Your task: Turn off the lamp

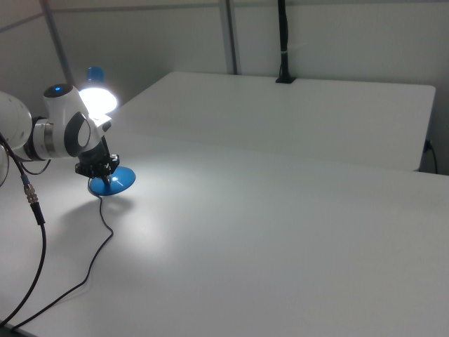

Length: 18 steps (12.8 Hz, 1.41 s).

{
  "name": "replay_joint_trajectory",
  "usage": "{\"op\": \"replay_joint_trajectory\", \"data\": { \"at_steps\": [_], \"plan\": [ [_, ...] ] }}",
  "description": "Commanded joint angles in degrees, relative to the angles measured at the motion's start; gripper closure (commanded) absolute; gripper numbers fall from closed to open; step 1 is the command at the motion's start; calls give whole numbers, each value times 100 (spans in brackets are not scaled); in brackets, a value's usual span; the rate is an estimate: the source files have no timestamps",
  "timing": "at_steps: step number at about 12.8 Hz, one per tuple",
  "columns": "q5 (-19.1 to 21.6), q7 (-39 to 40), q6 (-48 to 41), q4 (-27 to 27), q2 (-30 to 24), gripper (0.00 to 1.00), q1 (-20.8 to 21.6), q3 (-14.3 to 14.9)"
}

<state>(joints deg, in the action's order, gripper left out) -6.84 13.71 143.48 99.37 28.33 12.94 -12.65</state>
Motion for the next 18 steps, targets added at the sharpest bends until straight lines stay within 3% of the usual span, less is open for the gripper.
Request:
{"op": "replay_joint_trajectory", "data": {
  "at_steps": [1,9,12,15,18],
  "plan": [
    [16,140,110,-137,207,100,15,-9],
    [60,53,-39,-58,130,100,-46,-9],
    [78,35,-1293,21,-380,100,-283,-9],
    [51,-614,-2752,21,-942,100,-546,17],
    [7,-1018,-3808,-14,-1619,100,-1108,52]
  ]
}}
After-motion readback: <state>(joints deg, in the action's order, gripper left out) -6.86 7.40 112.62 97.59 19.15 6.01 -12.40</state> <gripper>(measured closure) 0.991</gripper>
